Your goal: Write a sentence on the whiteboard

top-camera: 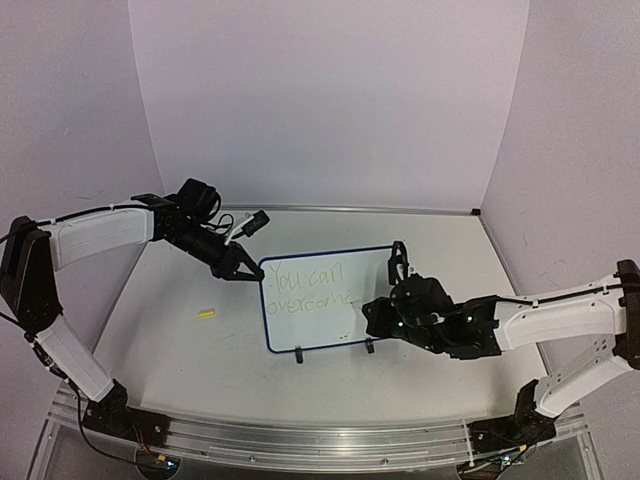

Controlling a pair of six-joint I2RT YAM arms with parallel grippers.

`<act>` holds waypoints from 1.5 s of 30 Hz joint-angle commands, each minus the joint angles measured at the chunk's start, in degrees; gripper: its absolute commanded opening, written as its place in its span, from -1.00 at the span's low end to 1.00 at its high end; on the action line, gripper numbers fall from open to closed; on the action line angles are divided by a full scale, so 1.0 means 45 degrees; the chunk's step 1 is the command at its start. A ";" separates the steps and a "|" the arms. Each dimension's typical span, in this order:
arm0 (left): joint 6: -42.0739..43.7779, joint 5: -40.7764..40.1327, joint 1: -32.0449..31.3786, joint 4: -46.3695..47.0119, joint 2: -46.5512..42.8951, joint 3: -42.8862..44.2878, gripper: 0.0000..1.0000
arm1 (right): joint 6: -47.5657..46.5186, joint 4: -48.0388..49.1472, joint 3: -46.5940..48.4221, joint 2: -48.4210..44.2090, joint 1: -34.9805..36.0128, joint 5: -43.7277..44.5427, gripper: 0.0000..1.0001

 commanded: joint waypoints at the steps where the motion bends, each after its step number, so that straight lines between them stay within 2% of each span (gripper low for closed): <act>1: 0.0393 -0.1093 -0.0049 -0.0472 0.0348 0.0179 -1.00 | 0.0215 -0.0515 -0.0155 -0.0360 -0.0084 0.1045 -1.00; 9: 0.0395 -0.1097 -0.0066 -0.0454 0.0373 0.0154 -1.00 | 0.0002 -0.0521 -0.0061 -0.0385 -0.0084 0.0836 -1.00; 16: 0.0388 -0.1165 -0.0067 -0.0467 0.0407 0.0160 -1.00 | -0.1123 -0.0611 -0.0256 -0.1529 -0.0082 -0.0084 -1.00; 23: 0.0407 -0.1173 -0.0067 -0.0502 0.0575 0.0211 -1.00 | -0.1788 -0.2468 -0.0615 -0.3208 -0.0316 -0.0133 -1.00; 32: 0.0396 -0.1203 -0.0105 -0.0488 0.0593 0.0174 -1.00 | -0.2426 -0.2567 -0.0045 -0.2591 -0.0955 -0.0353 -1.00; 45: 0.0395 -0.1222 -0.0125 -0.0504 0.0651 0.0192 -1.00 | -0.2319 -0.1202 0.0026 -0.1914 -0.0953 -0.0775 -1.00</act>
